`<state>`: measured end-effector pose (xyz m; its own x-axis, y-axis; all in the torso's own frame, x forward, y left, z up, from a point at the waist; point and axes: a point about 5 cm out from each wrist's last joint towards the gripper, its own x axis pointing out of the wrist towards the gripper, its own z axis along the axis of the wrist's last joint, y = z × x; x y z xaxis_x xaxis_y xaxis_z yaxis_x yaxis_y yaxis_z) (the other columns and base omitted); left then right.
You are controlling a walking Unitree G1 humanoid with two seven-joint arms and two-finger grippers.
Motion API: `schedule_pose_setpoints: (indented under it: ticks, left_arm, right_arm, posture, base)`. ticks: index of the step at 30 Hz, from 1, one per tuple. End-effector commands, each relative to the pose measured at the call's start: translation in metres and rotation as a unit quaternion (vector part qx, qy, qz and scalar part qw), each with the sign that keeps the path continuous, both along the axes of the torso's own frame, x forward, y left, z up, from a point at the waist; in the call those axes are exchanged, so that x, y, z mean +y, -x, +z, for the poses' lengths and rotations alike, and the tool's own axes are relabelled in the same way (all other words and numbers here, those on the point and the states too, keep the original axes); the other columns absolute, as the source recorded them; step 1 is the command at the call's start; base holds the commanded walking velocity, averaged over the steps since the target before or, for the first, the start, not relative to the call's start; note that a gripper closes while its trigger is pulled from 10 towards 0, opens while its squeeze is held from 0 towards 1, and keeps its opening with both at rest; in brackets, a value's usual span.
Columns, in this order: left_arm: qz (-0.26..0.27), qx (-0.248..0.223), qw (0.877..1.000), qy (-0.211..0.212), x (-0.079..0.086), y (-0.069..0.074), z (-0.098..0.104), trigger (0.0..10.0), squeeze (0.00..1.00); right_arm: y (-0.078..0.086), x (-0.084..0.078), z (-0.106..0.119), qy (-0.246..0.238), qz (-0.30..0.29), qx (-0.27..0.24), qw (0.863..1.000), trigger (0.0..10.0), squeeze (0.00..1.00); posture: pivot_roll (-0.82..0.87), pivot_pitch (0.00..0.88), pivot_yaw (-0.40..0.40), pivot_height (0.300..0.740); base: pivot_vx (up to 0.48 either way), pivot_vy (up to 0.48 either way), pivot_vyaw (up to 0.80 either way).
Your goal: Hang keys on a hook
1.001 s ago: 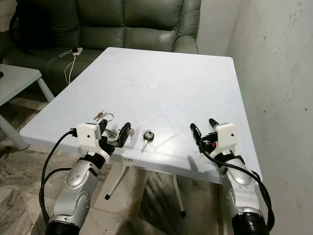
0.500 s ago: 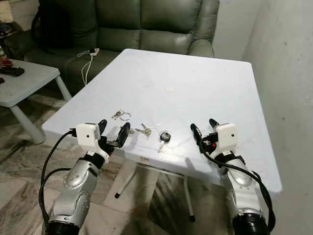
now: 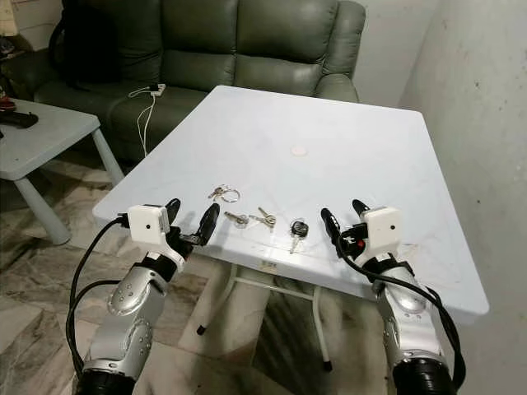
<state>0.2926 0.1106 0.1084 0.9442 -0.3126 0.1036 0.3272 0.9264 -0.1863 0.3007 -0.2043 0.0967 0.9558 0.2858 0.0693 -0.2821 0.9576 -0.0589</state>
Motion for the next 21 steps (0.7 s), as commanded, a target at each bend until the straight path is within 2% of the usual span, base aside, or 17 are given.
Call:
schedule_pose_setpoints:
  ticks: [1, 21]
  left_arm:
    - [0.001, -0.003, 1.000, -0.001, -0.0007, -0.0028, 0.0025, 10.0, 0.00]
    - [0.004, -0.006, 1.000, 0.002, -0.0013, -0.0053, 0.0042, 10.0, 0.00]
  right_arm:
    - [-0.0024, -0.0012, 0.0053, 0.003, 0.000, -0.005, 1.000, 10.0, 0.00]
    - [-0.0055, -0.0004, 0.0079, 0.005, 0.005, -0.007, 1.000, 10.0, 0.00]
  posture:
    - [-0.02, 0.000, -0.048, 0.740]
    - [-0.02, 0.000, -0.054, 0.740]
  base:
    - [0.000, 0.416, 0.00]
    - [0.000, 0.422, 0.00]
